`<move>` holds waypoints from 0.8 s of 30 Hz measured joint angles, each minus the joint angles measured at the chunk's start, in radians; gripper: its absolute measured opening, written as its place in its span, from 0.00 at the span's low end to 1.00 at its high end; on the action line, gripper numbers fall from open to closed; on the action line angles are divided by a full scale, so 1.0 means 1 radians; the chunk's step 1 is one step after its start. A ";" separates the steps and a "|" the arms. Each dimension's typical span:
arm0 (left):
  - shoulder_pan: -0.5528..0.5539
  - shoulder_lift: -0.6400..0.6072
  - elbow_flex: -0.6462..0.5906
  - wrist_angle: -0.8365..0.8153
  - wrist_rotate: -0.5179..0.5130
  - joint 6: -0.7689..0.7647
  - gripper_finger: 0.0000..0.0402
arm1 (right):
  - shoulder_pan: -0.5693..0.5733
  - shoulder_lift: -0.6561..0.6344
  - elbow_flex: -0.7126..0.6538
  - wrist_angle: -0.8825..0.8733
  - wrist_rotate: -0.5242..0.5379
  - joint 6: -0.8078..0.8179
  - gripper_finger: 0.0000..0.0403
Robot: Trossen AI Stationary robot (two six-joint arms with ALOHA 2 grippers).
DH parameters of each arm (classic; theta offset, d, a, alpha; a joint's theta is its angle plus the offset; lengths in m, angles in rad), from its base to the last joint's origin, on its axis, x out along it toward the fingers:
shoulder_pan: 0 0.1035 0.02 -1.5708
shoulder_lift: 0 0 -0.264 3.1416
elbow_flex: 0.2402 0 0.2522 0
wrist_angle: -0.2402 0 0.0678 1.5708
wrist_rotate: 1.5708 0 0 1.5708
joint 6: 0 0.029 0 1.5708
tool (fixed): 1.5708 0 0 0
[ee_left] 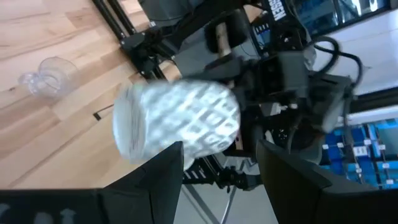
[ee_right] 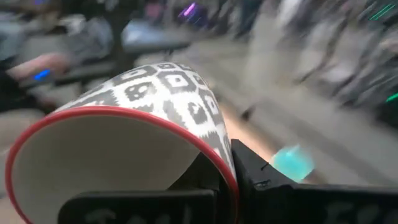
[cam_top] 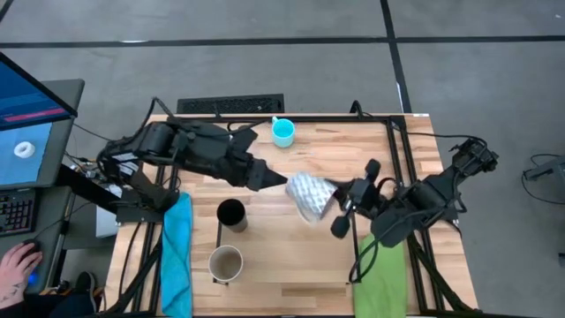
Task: Stack small to large cups/mugs on shelf
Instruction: Put the gray patterned mug on the shelf
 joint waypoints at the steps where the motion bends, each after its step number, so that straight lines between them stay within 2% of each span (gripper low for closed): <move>1: -0.003 -0.005 0.000 -0.006 0.000 0.007 0.48 | -0.002 0.000 0.001 -0.048 -0.062 0.061 0.07; 4: -0.013 -0.015 0.000 -0.013 0.003 0.028 0.48 | -0.025 0.000 0.001 -0.226 -0.270 0.219 0.07; 6: -0.018 -0.014 0.000 -0.016 0.013 0.038 0.48 | -0.044 0.000 0.000 -0.314 -0.367 0.281 0.07; 13: -0.019 -0.009 0.000 -0.040 0.053 0.057 0.48 | -0.133 0.002 0.001 -0.416 -0.708 0.352 0.07; 18: -0.019 -0.009 0.000 -0.067 0.054 0.061 0.48 | -0.175 0.056 0.000 -0.468 -0.839 0.357 0.07; 24: -0.019 -0.008 0.000 -0.067 0.055 0.062 0.48 | -0.206 0.098 0.008 -0.479 -0.880 0.340 0.07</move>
